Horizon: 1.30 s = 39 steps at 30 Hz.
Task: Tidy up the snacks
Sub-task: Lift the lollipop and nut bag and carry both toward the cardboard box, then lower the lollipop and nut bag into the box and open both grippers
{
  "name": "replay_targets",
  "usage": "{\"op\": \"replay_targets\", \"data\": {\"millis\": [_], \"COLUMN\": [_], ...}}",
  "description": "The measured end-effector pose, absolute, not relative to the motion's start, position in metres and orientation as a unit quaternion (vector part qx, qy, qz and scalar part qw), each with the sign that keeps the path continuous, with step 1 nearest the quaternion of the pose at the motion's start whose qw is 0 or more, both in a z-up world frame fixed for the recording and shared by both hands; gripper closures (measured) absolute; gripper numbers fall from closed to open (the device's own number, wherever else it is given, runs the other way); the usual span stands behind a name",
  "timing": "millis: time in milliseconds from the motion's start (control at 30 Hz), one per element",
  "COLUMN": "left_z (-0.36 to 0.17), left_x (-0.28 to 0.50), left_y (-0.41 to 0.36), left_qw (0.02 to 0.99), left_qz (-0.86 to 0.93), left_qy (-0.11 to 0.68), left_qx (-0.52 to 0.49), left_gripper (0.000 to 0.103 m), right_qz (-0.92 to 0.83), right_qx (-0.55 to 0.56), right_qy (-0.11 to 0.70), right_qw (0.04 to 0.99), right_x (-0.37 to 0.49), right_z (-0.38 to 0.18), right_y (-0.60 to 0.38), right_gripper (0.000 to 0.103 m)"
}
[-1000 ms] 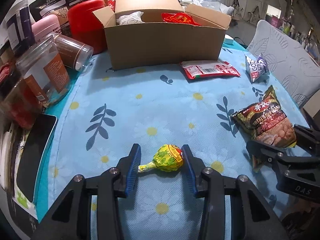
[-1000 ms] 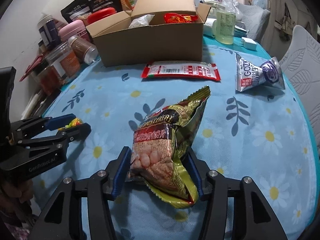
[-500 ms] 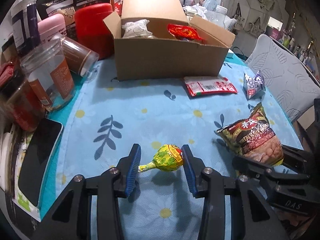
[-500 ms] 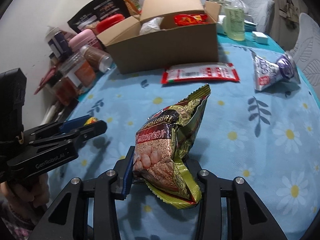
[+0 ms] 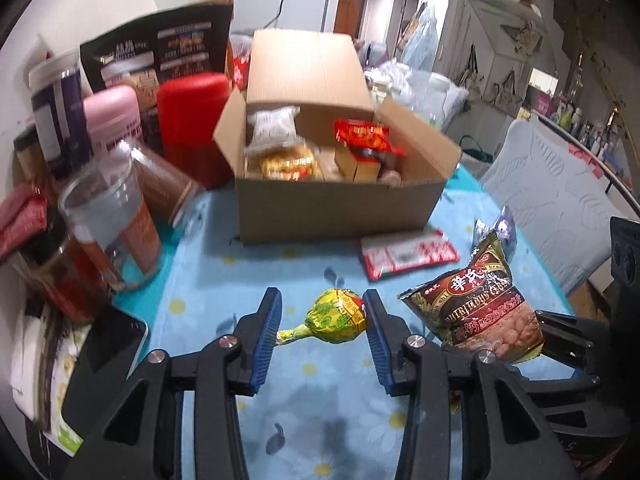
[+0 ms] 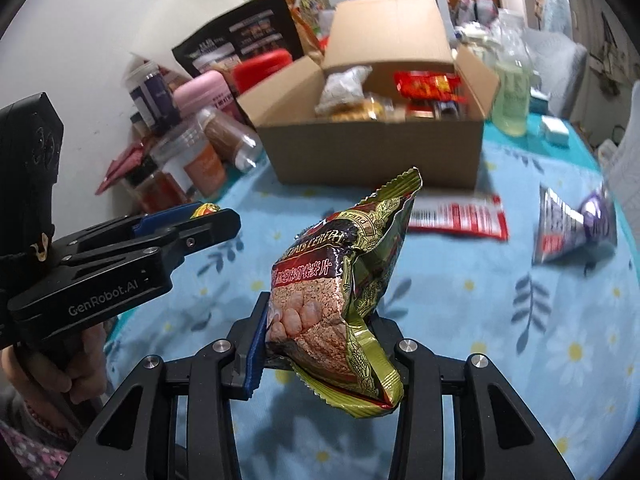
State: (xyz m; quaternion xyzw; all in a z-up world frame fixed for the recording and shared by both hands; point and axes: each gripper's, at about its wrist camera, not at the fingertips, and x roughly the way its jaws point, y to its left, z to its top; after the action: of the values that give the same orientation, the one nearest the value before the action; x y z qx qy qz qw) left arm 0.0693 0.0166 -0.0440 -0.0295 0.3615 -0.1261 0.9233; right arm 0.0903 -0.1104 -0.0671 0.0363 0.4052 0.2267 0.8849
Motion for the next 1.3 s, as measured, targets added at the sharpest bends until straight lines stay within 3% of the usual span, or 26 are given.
{"op": "replay_targets", "data": {"millis": [633,1300], "left_z": [0.044,0.075], "left_x": [0.110,0.228], "left_y": [0.009,0.000], "left_qw": [0.958,0.963], "left_qz": [-0.142,-0.148], "left_qy": [0.247,0.220], "left_qx": [-0.028,-0.053], "left_gripper": [0.062,0.062], "right_qz": [0.233,0.231], "right_qx": [-0.006,0.010], "right_qy": [0.313,0.276], "right_qw": [0.921,0.933], "right_x": [0.136,0.249], "right_z": [0.023,0.058], "right_y": [-0.115,-0.129], "right_gripper": [0.063,0.063]}}
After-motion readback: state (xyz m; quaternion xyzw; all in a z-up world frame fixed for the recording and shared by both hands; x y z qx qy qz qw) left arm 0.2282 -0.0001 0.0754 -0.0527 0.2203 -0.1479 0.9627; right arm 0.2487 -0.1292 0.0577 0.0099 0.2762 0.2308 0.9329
